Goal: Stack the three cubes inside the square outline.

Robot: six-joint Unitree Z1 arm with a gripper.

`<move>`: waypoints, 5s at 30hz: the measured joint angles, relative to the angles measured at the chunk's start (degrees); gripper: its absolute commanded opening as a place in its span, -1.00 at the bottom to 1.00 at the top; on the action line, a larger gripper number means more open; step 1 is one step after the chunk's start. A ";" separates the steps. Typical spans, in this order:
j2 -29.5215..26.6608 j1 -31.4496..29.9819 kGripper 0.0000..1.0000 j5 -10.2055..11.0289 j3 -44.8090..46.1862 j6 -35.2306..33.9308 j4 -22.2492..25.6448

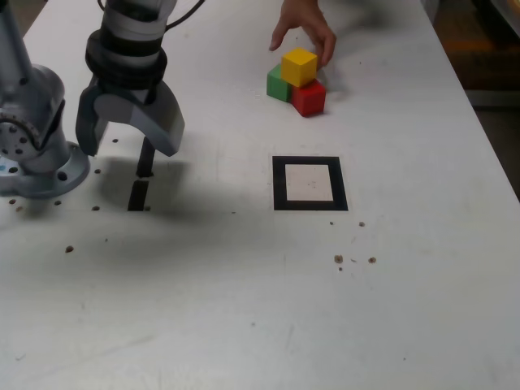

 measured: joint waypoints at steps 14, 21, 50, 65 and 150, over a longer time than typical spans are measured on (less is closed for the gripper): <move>-2.33 0.00 0.99 -0.13 0.92 -1.49 0.00; -3.84 0.00 0.99 -0.33 -2.29 -2.91 4.92; 3.79 12.51 1.00 -1.78 -45.39 -7.57 26.22; 18.21 20.66 1.00 6.92 -60.30 17.40 25.76; 13.13 17.43 -0.28 5.52 -13.59 8.89 -11.30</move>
